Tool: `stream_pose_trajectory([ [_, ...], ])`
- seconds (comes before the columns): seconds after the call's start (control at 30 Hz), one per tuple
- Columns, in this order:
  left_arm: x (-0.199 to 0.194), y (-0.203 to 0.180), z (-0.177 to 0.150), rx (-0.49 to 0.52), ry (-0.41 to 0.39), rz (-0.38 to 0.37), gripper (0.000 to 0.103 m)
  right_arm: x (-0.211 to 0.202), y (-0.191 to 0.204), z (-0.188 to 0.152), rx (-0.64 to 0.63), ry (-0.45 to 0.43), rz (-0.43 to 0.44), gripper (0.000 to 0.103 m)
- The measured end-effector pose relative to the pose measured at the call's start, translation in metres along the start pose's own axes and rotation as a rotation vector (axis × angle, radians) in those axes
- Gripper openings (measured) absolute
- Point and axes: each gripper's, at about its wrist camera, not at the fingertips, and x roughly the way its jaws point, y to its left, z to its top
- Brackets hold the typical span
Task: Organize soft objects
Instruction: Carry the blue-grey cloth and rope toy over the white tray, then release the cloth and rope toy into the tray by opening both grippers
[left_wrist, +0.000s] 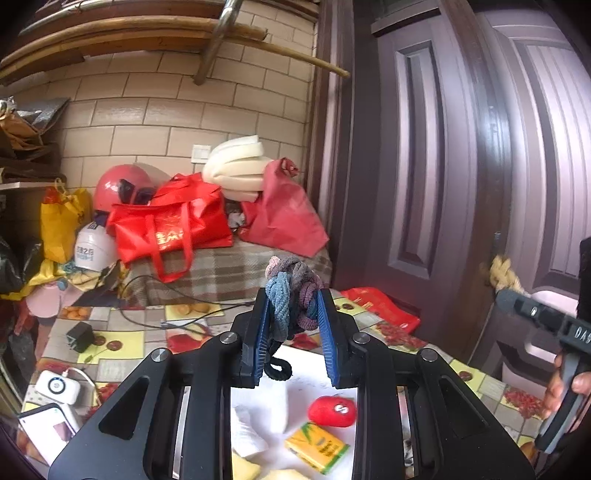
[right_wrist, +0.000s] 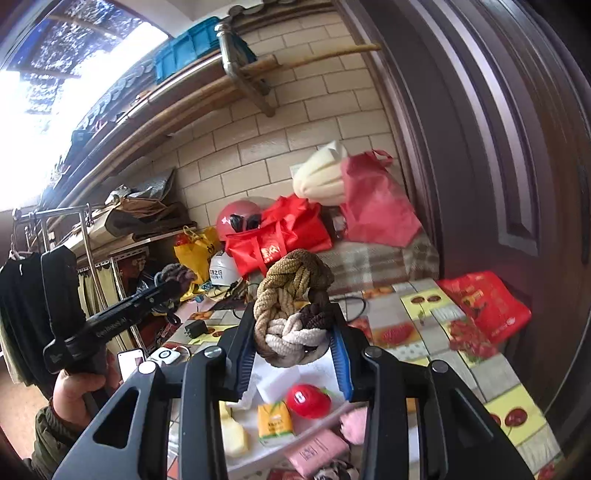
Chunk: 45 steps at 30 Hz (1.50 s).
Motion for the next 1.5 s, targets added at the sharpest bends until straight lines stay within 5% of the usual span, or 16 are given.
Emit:
stream_pose_trajectory([
  [0.57,0.044,0.031,-0.031,-0.093,0.135,0.033,0.024,0.095,0.012,0.001,0.09,0.125,0.043,0.036],
  [1.03,0.086,0.044,-0.067,-0.127,0.288,0.075,0.025,0.184,-0.003,-0.081,0.206,0.429,-0.005,0.036],
  [1.23,0.09,0.045,-0.072,-0.119,0.305,0.097,0.025,0.193,-0.003,-0.099,0.216,0.461,-0.012,0.039],
  [1.33,0.091,0.049,-0.073,-0.128,0.312,0.125,0.034,0.193,-0.005,-0.099,0.218,0.452,-0.038,0.05],
  [1.4,0.09,0.05,-0.073,-0.117,0.304,0.144,0.069,0.192,-0.005,-0.1,0.217,0.441,-0.047,0.075],
  [1.43,0.09,0.05,-0.073,-0.107,0.296,0.158,0.1,0.192,-0.005,-0.1,0.214,0.441,-0.047,0.093],
  [1.5,0.087,0.049,-0.072,-0.08,0.266,0.195,0.103,0.19,-0.005,-0.101,0.21,0.436,-0.055,0.103],
])
